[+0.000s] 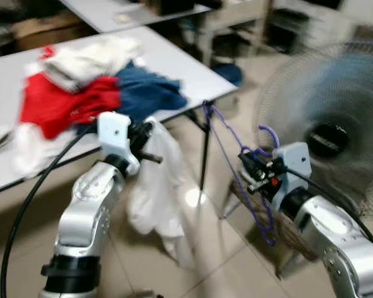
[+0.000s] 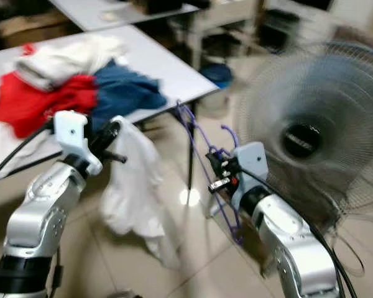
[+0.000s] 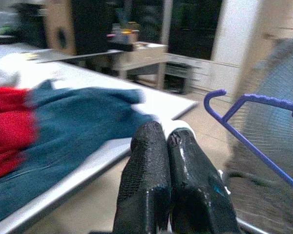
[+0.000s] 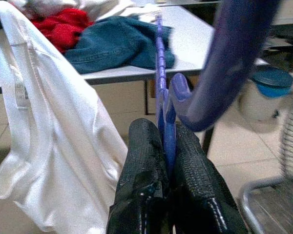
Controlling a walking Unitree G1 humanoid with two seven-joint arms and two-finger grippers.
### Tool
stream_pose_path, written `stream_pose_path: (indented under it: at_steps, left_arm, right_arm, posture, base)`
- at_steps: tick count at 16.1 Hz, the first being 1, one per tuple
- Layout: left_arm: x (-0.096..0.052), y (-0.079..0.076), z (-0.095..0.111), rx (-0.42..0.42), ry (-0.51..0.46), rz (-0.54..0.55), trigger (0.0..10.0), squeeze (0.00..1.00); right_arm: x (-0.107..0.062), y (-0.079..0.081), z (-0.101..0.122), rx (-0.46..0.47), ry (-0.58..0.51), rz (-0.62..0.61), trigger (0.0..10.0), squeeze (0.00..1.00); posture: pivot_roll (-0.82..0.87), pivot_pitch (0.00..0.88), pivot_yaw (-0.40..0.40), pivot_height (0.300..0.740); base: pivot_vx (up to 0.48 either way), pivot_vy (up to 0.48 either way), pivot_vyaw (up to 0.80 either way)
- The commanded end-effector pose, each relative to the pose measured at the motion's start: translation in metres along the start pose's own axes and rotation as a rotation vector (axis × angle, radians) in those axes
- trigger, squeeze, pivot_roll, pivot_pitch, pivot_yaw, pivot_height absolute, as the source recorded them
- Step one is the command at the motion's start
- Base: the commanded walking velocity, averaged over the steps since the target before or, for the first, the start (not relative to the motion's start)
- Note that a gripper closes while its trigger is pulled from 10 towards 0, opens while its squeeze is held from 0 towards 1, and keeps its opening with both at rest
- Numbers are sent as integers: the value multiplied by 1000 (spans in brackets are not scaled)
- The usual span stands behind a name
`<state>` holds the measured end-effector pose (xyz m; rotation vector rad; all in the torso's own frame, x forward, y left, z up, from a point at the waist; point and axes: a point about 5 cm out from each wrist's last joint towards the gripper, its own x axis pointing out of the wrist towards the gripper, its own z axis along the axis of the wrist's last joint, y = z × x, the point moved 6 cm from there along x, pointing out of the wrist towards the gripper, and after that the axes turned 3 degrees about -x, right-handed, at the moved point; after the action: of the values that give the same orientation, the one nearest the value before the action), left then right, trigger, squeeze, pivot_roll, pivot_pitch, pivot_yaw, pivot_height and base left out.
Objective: Hang hanger
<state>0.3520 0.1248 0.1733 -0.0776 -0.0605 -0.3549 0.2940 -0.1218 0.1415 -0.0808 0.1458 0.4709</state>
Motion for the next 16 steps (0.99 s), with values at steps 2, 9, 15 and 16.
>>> stream_pose_path:
  at_steps: [2, 9, 15, 16]
  left_arm:
    - [3, 6, 14, 0, -46, 13, 10000, 0]
    - [13, -1, 19, 22, -47, -48, 10000, 0]
    - [57, 0, 58, 42, -113, -117, 10000, 0]
    - [62, 1, 65, 40, -127, -116, 10000, 0]
  right_arm:
    - [0, -2, 12, -39, -46, 12, 10000, 0]
    - [-2, -17, 23, -11, -95, 25, 10000, 0]
    - [-54, 12, 42, -28, -70, 525, 10000, 0]
    - [-59, 12, 44, -26, -62, 555, 10000, 0]
  posture:
    - [-68, 28, 20, 740]
    - [-62, 0, 16, 740]
    - [-75, 0, 4, 740]
    - [-75, 0, 4, 740]
  base:
    - [330, 0, 259]
    - [343, 0, 0]
    - [344, 0, 0]
    - [345, 0, 0]
